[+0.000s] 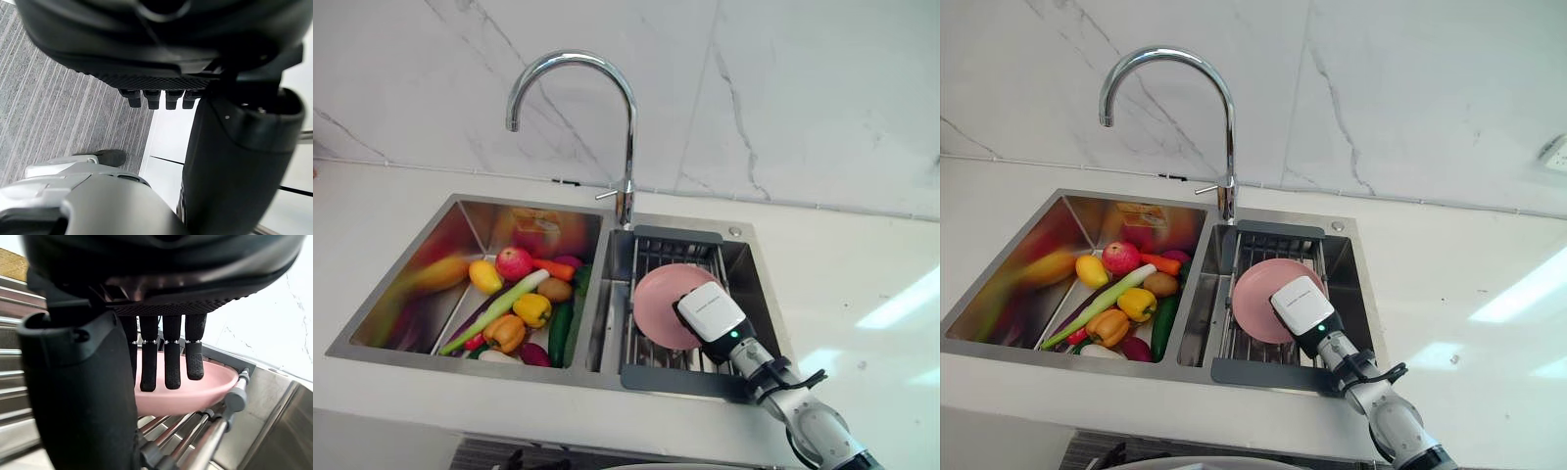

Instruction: Walk over to the sink, pick up the cup, carry it to the dishwasher, place the cup inside the dishwasher, then close the dishwasher door

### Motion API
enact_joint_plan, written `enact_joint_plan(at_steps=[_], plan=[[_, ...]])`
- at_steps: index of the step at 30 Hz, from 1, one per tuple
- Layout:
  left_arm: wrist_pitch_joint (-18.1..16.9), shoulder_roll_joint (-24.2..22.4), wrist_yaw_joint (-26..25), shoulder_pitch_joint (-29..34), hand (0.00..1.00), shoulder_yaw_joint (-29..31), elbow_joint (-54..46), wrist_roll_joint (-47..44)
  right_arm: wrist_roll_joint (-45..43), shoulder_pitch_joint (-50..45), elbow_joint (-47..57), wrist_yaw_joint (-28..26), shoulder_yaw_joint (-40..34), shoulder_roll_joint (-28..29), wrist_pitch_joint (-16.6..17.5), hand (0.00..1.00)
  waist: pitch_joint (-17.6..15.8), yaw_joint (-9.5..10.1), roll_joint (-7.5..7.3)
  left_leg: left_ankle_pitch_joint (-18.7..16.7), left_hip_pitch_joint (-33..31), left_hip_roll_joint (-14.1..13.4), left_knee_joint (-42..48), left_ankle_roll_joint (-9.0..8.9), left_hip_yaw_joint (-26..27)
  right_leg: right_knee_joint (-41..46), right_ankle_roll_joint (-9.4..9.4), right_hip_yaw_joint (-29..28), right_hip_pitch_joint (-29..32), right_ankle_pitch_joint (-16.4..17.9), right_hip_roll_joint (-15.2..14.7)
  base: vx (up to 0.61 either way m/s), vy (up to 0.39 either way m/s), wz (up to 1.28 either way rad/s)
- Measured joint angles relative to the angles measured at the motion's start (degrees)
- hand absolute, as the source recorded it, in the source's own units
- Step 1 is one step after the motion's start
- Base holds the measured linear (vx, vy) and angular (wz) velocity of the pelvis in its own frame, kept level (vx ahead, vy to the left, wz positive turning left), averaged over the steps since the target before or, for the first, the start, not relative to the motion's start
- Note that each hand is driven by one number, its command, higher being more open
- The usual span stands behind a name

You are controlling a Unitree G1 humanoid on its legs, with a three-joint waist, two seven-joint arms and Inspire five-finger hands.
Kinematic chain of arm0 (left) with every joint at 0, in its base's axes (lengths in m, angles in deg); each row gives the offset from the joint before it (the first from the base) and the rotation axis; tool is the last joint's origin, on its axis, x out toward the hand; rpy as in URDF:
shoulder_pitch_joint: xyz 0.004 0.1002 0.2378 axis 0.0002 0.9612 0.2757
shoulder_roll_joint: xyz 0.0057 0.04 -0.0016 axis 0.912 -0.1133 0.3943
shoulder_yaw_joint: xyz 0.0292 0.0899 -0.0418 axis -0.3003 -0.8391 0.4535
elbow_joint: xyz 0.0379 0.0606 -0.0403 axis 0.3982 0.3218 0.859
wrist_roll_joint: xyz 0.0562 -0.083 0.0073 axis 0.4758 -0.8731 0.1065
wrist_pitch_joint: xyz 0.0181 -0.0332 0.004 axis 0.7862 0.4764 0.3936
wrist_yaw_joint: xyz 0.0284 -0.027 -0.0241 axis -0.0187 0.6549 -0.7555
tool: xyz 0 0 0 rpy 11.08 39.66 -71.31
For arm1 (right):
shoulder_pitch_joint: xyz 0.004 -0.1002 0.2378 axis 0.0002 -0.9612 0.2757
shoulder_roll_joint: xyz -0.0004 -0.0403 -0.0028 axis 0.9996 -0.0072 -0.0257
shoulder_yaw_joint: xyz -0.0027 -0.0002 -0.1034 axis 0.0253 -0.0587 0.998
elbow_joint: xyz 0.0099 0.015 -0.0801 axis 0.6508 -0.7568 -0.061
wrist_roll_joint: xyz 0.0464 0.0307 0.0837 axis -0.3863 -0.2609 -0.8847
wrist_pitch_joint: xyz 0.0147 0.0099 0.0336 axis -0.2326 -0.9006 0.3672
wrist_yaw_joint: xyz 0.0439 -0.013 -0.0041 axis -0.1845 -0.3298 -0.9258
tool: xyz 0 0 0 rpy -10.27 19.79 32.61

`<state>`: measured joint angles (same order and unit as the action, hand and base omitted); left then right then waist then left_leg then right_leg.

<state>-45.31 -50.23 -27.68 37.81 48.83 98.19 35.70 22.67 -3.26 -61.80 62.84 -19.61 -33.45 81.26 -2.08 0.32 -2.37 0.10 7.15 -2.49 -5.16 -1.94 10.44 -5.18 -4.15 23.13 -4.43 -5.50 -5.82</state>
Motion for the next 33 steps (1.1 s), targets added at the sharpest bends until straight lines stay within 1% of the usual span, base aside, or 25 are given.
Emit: enact_joint_plan(at_steps=[2, 5, 10, 11, 12, 16, 18, 20, 24, 25, 28, 32, 33], plan=[[-0.4, 0.1, -0.5, 0.0, 1.00, -0.3, -0.1, 0.3, -1.1, 0.6, -0.9, 0.9, 0.5, 0.1, -1.5, 0.00, 0.0, 0.02, 0.00, 0.2, -0.1, 0.0, 0.0, -0.08, 0.0, 0.0, 0.01, 0.0, 0.1, 0.0, 0.0, -0.06, -0.015, -0.01], [-1.0, 0.0, -1.5, 0.0, 1.00, -0.4, -0.1, 0.8, -5.8, 2.4, -3.2, 2.0, 1.4, 0.1, -3.7, 0.00, 0.0, 0.30, 0.06, 0.6, -0.6, -0.3, 0.0, -0.33, 0.2, 0.0, 0.26, 0.6, 0.5, -0.1, 0.0, -0.07, -0.016, -0.03], [-1.8, -0.4, -2.9, 0.2, 1.00, -0.1, -0.2, 0.8, -14.1, 3.3, -4.1, 3.0, 1.4, 0.9, -6.0, 0.00, -0.3, 0.46, 0.54, 0.8, -0.9, -1.1, 0.0, -0.59, 0.7, 0.0, 0.63, 1.1, 0.7, 0.1, 0.7, -0.03, -0.024, 0.01], [-2.1, -0.6, -3.3, 0.5, 1.00, 0.1, -0.4, 0.8, -16.3, 3.3, -4.5, 3.9, 1.4, 0.8, -6.3, 0.00, -0.4, 0.42, 0.60, 0.9, -1.0, -1.4, 0.0, -0.71, 0.8, 0.0, 0.64, 1.1, 0.8, 0.1, 0.9, 0.00, -0.035, -0.03], [-2.4, -0.8, -3.5, 0.8, 1.00, 0.3, -0.6, 0.8, -20.1, 3.2, -4.8, 5.6, 1.3, 0.9, -6.4, 0.00, -0.5, 0.26, 0.83, 0.9, -1.2, -1.6, 0.0, -0.82, 0.9, 0.0, 0.66, 1.0, 1.2, 0.1, 1.0, 0.01, -0.028, -0.05], [-2.8, -0.9, -3.5, 1.0, 1.00, 0.3, -0.9, 0.8, -30.3, 3.2, -4.1, 6.1, 1.3, 0.1, -6.7, 0.00, -0.6, 0.04, 1.19, 1.1, -1.3, -2.0, 0.0, -1.13, 1.0, 0.0, 0.81, 1.0, 1.3, -0.1, 1.5, 0.01, -0.008, -0.01], [-2.8, -1.0, -3.5, 1.2, 1.00, 0.6, -0.9, 0.7, -43.2, 3.0, -4.0, 6.5, 0.0, 0.1, -6.6, 0.00, -0.7, -0.04, 1.30, 1.4, -1.3, -2.3, 0.0, -1.51, 1.0, 0.0, 0.80, 1.0, 1.3, -0.1, 1.7, 0.00, 0.000, 0.00], [-2.8, -1.5, -3.5, 1.5, 1.00, 1.8, -1.6, 0.7, -51.9, 2.9, -4.4, 6.5, -1.4, 1.1, -6.1, 0.00, -0.8, -0.24, 1.46, 1.6, -1.4, -2.4, 0.0, -1.75, 1.0, 0.0, 0.81, 1.0, 1.3, -0.1, 1.9, 0.00, 0.000, 0.00], [-2.7, -2.8, -3.5, 1.6, 1.00, 2.1, -2.5, -0.4, -59.2, 2.9, -4.3, 6.2, -3.1, 1.0, -5.1, 0.00, -1.2, 0.06, 2.82, 2.0, -1.6, -2.6, -0.1, -1.77, 0.5, 0.0, 1.03, 1.5, 1.3, 0.1, 2.0, -0.02, -0.004, 0.08], [-2.6, -3.0, -3.5, 1.7, 1.00, 2.1, -2.5, -0.5, -62.1, 2.9, -4.3, 6.0, -3.8, 1.5, -5.0, 1.00, -1.4, 0.07, 3.14, 2.1, -1.7, -2.8, -0.1, -1.92, 0.5, 0.0, 1.39, 1.9, 1.3, 0.3, 2.1, -0.02, -0.005, 0.14], [-2.1, -3.4, -3.5, 2.2, 1.00, 2.6, -3.2, -1.7, -66.9, 2.9, -4.7, 5.0, -5.7, 2.5, -5.0, 1.00, -1.7, 0.08, 3.59, 2.3, -2.2, -3.2, -0.1, -2.15, 0.6, -0.1, 1.47, 2.3, 1.3, 0.4, 2.2, -0.03, -0.010, 0.19], [-1.7, -4.1, -3.5, 3.0, 1.00, 2.9, -4.6, -2.6, -67.9, 3.1, -5.3, 4.7, -7.9, 3.8, -4.9, 1.00, -1.9, 0.26, 3.99, 2.6, -2.7, -3.4, -0.1, -2.52, 0.7, -0.1, 1.49, 2.6, 1.6, 0.4, 2.3, -0.04, 0.000, 0.18], [-1.7, -4.5, -3.5, 3.1, 1.00, 3.9, -4.7, -2.6, -69.2, 3.6, -5.7, 4.4, -8.3, 3.9, -4.9, 1.00, -1.9, 0.27, 4.02, 2.6, -2.9, -3.4, -0.1, -2.64, 0.9, -0.1, 1.49, 2.6, 1.7, 0.4, 2.2, -0.04, 0.008, 0.12]])
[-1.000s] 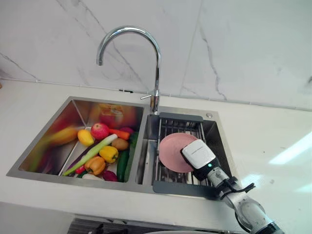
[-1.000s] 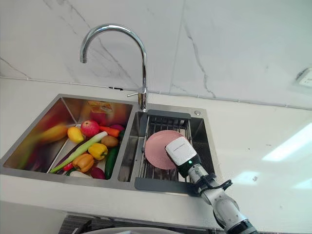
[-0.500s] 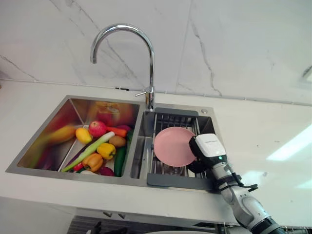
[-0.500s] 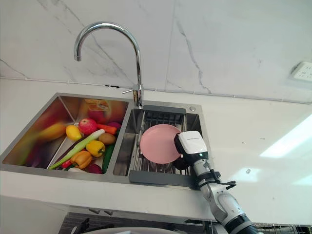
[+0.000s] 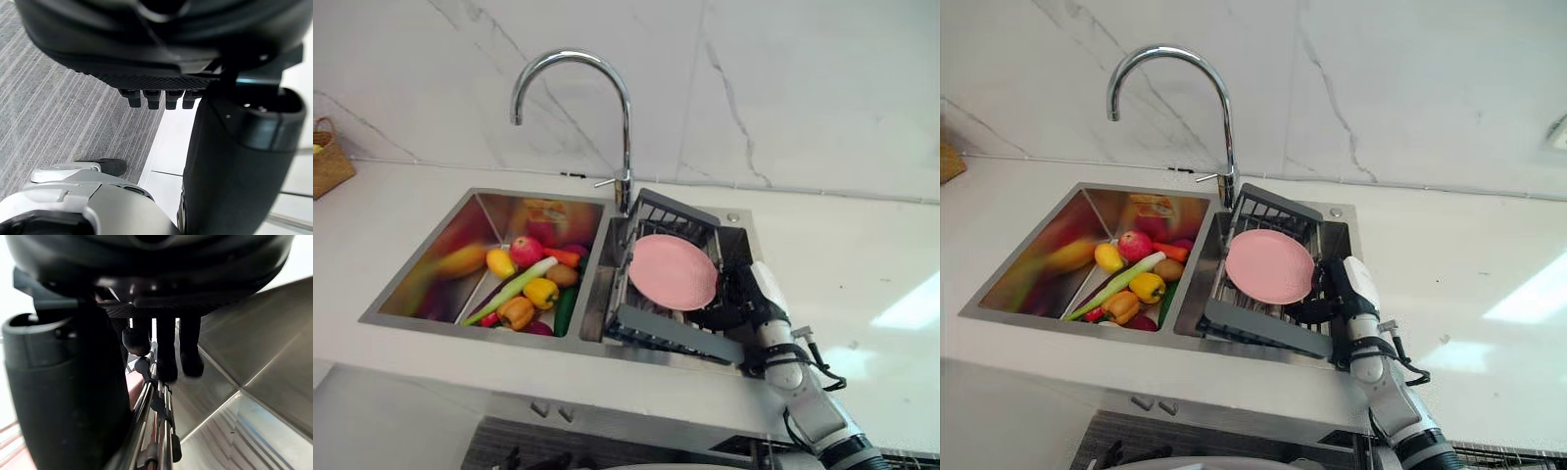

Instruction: Walk over to the sink, pick up the cup, carry it to the dishwasher, place the cup inside the dishwasher, then close the dishwasher door

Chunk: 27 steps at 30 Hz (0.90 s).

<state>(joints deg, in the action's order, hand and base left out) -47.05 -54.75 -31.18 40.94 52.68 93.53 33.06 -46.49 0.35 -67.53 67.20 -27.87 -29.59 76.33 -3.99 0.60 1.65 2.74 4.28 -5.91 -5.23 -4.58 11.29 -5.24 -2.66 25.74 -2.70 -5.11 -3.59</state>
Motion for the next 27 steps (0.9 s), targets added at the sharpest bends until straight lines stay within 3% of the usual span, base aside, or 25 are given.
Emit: enact_joint_plan(at_steps=[6, 8, 9, 10, 11, 12, 14, 16, 17, 18, 19, 23, 27], plan=[[0.3, -0.3, 0.0, 0.2, 1.00, 0.4, -0.8, -0.2, -6.1, 3.5, -1.8, -2.9, -3.4, 1.5, -1.3, 1.00, -0.1, 0.09, 0.15, 0.0, -1.7, 0.3, 0.0, -0.03, 0.4, 0.0, -0.07, -0.1, 1.7, 0.0, -0.4, -0.05, 0.008, 0.06], [0.4, -0.5, 0.0, 0.3, 1.00, 0.4, -0.8, -0.6, -18.2, 5.4, -0.8, -3.0, -9.3, 6.6, -3.1, 1.00, -0.5, -0.12, 0.73, 0.0, -2.0, 0.1, 0.0, -0.03, 0.5, 0.0, -0.97, -0.2, 2.0, 0.7, -0.4, -0.05, -0.004, -0.09], [0.5, -0.9, 0.0, 0.3, 1.00, 0.2, -0.7, -1.2, -24.2, 7.6, -1.0, -2.5, -13.8, 10.1, -4.7, 1.00, -0.8, -0.05, 1.98, 0.0, -2.1, -0.5, -0.1, -0.02, 0.5, 0.3, -1.70, -0.2, 1.8, 1.3, 0.1, -0.11, -0.013, -0.13], [0.5, -1.8, 0.1, 0.0, 1.00, -0.3, -0.4, -1.2, -31.7, 11.3, -1.8, -0.9, -19.5, 11.9, -7.6, 1.00, -0.8, -0.17, 3.46, 0.8, -2.5, -1.3, -0.1, -0.22, 0.5, 4.8, 2.44, -0.7, 2.5, 0.3, 0.0, -0.10, 0.004, 0.05], [0.4, -1.6, 0.1, 0.1, 1.00, -0.3, -0.6, -1.2, -33.6, 12.0, -2.0, -0.5, -22.0, 11.8, -8.5, 1.00, -0.6, -0.48, 2.57, 0.9, -2.4, -0.3, -0.1, -0.45, 0.4, 6.0, 1.21, -1.5, 2.4, 2.6, -1.3, -0.05, 0.032, 0.20], [0.5, -1.7, 0.2, 0.1, 1.00, -0.2, 0.0, -1.3, -35.4, 13.1, -3.1, -0.2, -25.9, 10.9, -9.6, 1.00, -0.3, 0.10, 1.81, 1.4, -2.6, 0.7, 0.3, -0.55, 0.5, 5.0, 2.02, -1.2, 2.5, 2.0, -2.2, 0.02, 0.029, 0.19], [0.4, -2.1, 0.1, 0.4, 1.00, 0.0, 0.1, -2.2, -35.2, 13.6, -3.4, -0.2, -28.6, 10.2, -10.1, 1.00, -0.1, -0.01, 1.73, 1.3, -3.3, 1.0, 4.0, -0.36, 0.5, 3.0, 1.72, -1.2, 2.5, 1.8, -2.1, 0.09, 0.001, -0.10], [0.6, -1.2, 0.2, 0.0, 1.00, -0.1, 0.8, -2.2, -29.3, 13.5, -3.2, -1.2, -29.6, 9.2, -10.4, 1.00, 0.1, 0.03, 2.26, -1.9, -1.9, -0.5, 2.5, 0.70, 0.6, 0.5, 2.07, -1.6, 2.9, 0.7, 0.3, 0.19, -0.001, -0.37], [0.8, -0.7, 0.2, -0.5, 1.00, -0.1, 1.1, -2.2, -27.6, 13.4, -3.2, -1.3, -29.6, 9.3, -10.4, 1.00, -0.2, -0.40, 1.42, -1.7, -1.6, -0.3, 1.8, 0.40, 0.7, 0.8, 2.26, -1.7, 3.1, 0.3, 0.1, 0.09, 0.014, -0.29], [0.9, 0.5, 0.3, -0.9, 1.00, -0.1, 1.6, -2.2, -25.5, 13.2, -3.2, -1.5, -29.6, 9.2, -10.6, 1.00, -0.4, -0.23, -0.32, -1.2, -0.5, 0.2, 1.0, 0.25, 1.5, 0.0, 1.74, -1.6, 2.7, -1.5, -0.4, 0.02, 0.013, -0.23], [1.1, 0.4, 0.3, -0.9, 1.00, 0.2, 2.3, -2.3, -23.9, 13.2, -2.8, -1.9, -29.7, 9.0, -10.8, 1.00, -0.1, -0.15, -0.52, -1.1, -0.1, 0.1, 1.0, 0.27, 2.1, 0.0, 1.83, -1.6, 2.3, -2.1, -0.4, 0.04, 0.008, -0.24], [1.2, -0.1, 1.1, -1.6, 1.00, 0.0, 2.6, -2.2, -19.1, 13.2, 0.5, -3.8, -29.7, 7.4, -11.1, 1.00, 0.4, -0.56, 0.23, -1.1, 0.6, 0.0, 1.1, 0.27, 2.0, 0.0, 1.77, -1.4, 1.6, -2.2, -0.4, 0.09, 0.012, -0.03], [1.1, 0.0, 1.2, -1.9, 1.00, 0.1, 2.8, -2.2, -11.6, 13.2, 3.9, -4.4, -29.7, 7.0, -11.1, 1.00, 0.3, -0.27, 0.02, -0.5, 1.5, 0.0, 0.3, 0.26, 2.0, 0.0, 2.03, -1.1, 1.2, -2.4, -0.2, 0.11, 0.021, 0.03]])
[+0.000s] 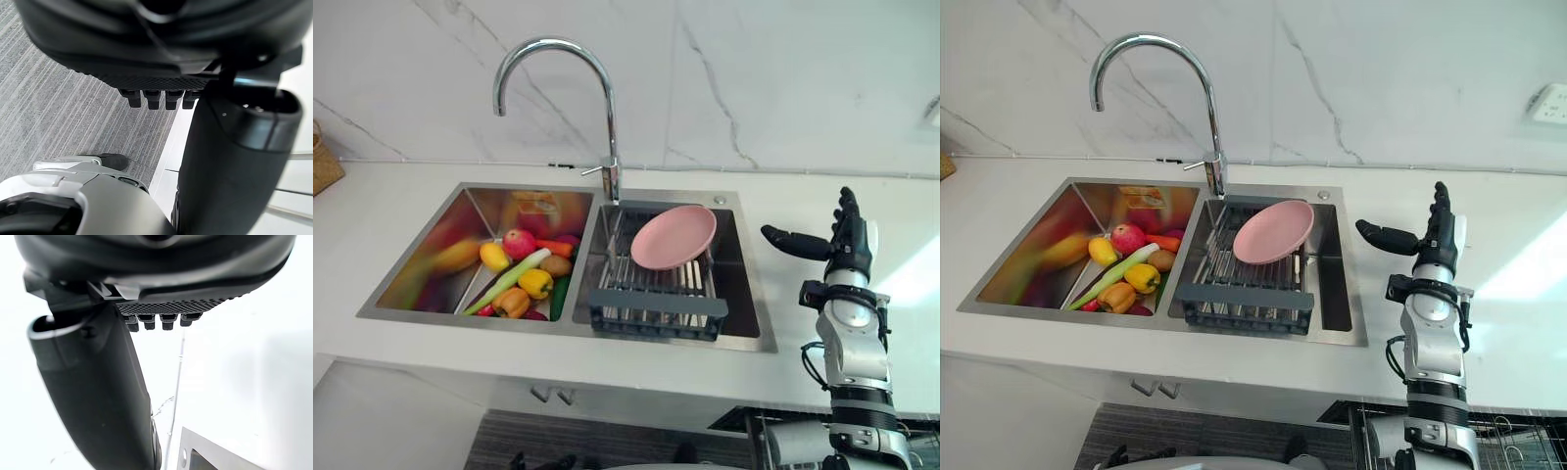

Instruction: Walk over to the sink, pick up the cup, carry it to the dishwasher, place the cup inside the dishwasher, then close the dishwasher door

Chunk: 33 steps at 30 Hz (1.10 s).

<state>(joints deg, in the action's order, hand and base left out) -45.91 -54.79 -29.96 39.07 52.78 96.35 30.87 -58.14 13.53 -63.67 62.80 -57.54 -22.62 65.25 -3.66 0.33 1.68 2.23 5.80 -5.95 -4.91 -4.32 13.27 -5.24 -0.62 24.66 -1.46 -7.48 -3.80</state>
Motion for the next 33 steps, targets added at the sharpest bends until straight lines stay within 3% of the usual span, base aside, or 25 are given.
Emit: enact_joint_plan(at_steps=[4, 10, 17, 19, 24, 33], plan=[[-0.1, 0.1, 0.0, -0.1, 1.00, 0.2, 0.1, 0.1, 5.4, 0.2, 5.5, -1.5, 0.3, 0.0, 0.5, 1.00, -0.2, 0.20, -0.34, -0.2, 1.0, 0.1, 0.0, 0.54, 0.1, 0.0, -0.03, 0.0, -1.0, 0.0, -0.1, 0.09, 0.033, -0.01], [-0.4, 0.8, 0.1, -0.3, 1.00, 0.4, 0.5, 1.1, 12.8, 0.4, 14.0, -9.7, 3.6, -1.8, 7.3, 1.00, -0.4, 0.27, -1.41, -0.5, 1.3, 0.3, 0.0, 0.77, 0.2, 0.0, -0.18, -0.5, -1.2, 0.0, -0.2, 0.02, 0.017, -0.01], [-0.8, 1.4, 0.7, -0.7, 1.00, 0.9, 1.9, 1.1, 20.5, 0.4, 21.3, -24.4, 10.1, -8.9, 15.7, 1.00, -0.3, 0.24, -2.42, -0.8, 1.4, 0.2, -0.3, 0.33, 0.4, 0.0, -0.68, -0.7, -1.1, 0.6, -0.1, 0.00, 0.000, 0.00], [-0.9, 1.6, 1.2, -0.7, 1.00, 0.9, 1.9, 1.1, 22.1, 0.4, 22.5, -30.9, 12.5, -11.6, 18.0, 1.00, -0.3, 0.22, -2.80, -0.8, 1.4, 0.2, -0.3, 0.30, 0.4, 0.0, -0.63, -0.7, -1.1, 0.7, -0.1, 0.00, 0.000, 0.00], [-1.0, 2.3, 1.6, -0.7, 1.00, 1.0, 1.9, 1.1, 26.1, 0.4, 22.5, -43.1, 17.9, -15.0, 19.7, 1.00, 0.2, 0.34, -4.15, -0.7, 0.8, 0.2, -0.3, 0.17, 0.4, 0.0, -0.60, -0.7, -0.6, 0.7, -0.1, 0.04, 0.015, 0.00], [-0.9, 3.0, 2.3, -1.0, 1.00, 0.9, 1.9, 2.3, 39.2, 1.2, 21.2, -44.7, 23.7, -15.6, 22.4, 1.00, 0.8, 0.47, -5.10, -0.6, 1.0, 0.3, 0.0, 0.63, 0.2, 0.0, -0.37, -0.5, -0.8, 0.4, -0.2, 0.02, 0.006, 0.00]])
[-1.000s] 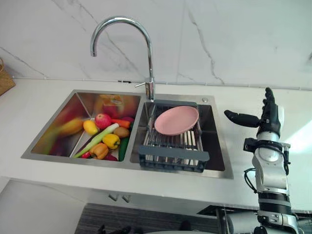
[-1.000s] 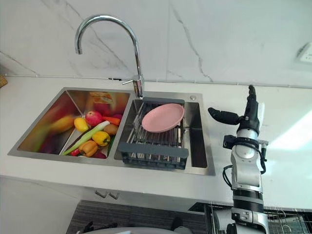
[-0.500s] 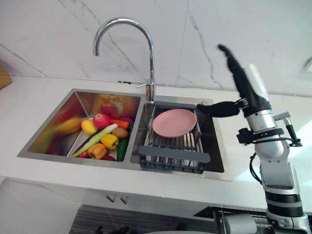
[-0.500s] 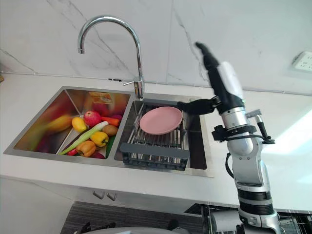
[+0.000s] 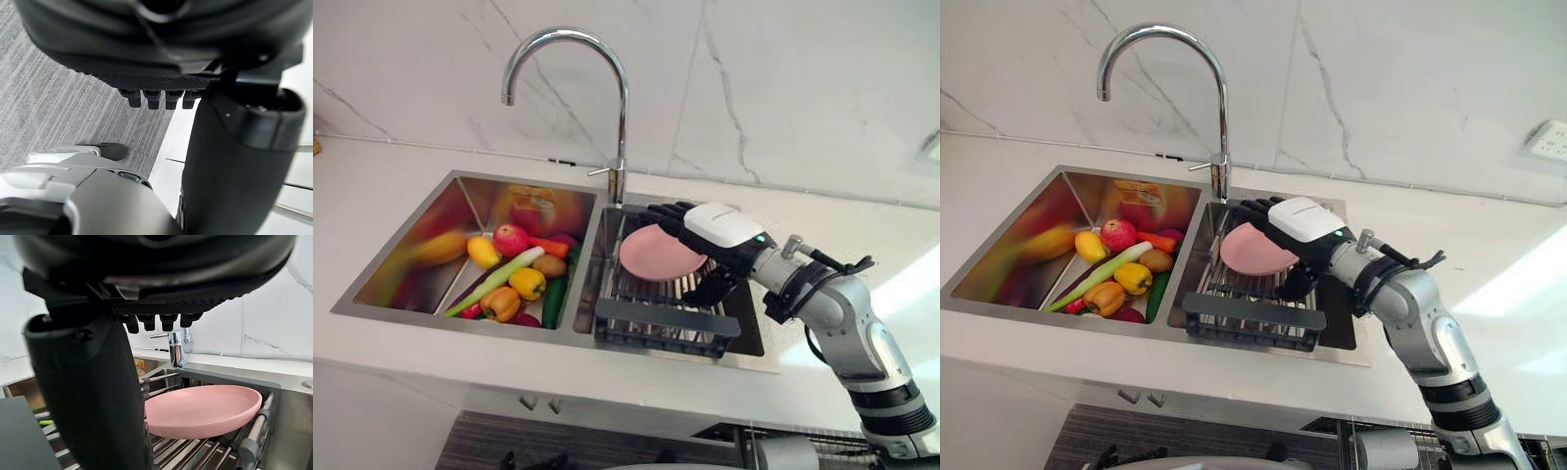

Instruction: Walk over to the sink, pick up the cup, carry it to the dishwasher, place the cup inside the dishwasher, then close the dishwasher door

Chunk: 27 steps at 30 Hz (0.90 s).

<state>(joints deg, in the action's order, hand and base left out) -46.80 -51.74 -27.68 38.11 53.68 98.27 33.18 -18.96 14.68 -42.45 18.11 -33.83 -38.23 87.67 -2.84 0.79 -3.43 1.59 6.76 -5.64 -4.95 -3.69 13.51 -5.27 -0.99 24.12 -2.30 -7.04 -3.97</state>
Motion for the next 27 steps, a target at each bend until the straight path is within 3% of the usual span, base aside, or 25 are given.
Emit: enact_joint_plan(at_steps=[8, 13, 21, 27], plan=[[0.3, 0.0, 0.0, -0.1, 1.00, 0.0, 0.0, 0.0, 12.0, 0.0, -3.2, 5.1, 3.5, 0.4, 0.6, 1.00, 0.0, 0.30, 0.03, 0.0, -0.1, -0.1, 0.0, -0.02, -0.5, 0.0, 0.00, 0.4, -0.3, 0.0, 0.0, 0.00, 0.000, 0.01], [0.8, 0.2, 0.0, -0.3, 1.00, -0.7, 0.0, 0.0, 18.4, -0.1, -8.3, 12.7, 4.0, 1.4, -0.7, 1.00, 0.0, 0.51, 0.17, 0.0, -0.2, 0.0, -0.2, -0.10, -1.2, 0.0, -0.09, 1.1, -0.5, 0.1, -0.1, 0.00, 0.003, 0.06], [1.3, 0.4, 0.1, -0.5, 1.00, -1.2, -0.5, 0.3, 22.6, -0.4, -16.9, 24.9, 5.6, 2.9, -4.5, 1.00, -0.1, 0.92, 0.39, 0.0, -0.4, 0.2, 0.0, -0.01, -1.8, 0.0, -0.41, 1.8, -0.6, 0.3, -0.4, 0.04, 0.022, 0.06], [1.4, 0.5, 0.1, -0.5, 1.00, -1.3, -0.9, 1.0, 22.6, -0.4, -20.1, 28.0, 5.7, 3.6, -4.9, 1.00, -0.3, 1.13, 0.63, 0.0, -0.4, 0.4, 0.0, 0.03, -2.0, 0.0, -0.54, 2.0, -0.7, 0.4, -0.6, 0.00, 0.000, 0.00]])
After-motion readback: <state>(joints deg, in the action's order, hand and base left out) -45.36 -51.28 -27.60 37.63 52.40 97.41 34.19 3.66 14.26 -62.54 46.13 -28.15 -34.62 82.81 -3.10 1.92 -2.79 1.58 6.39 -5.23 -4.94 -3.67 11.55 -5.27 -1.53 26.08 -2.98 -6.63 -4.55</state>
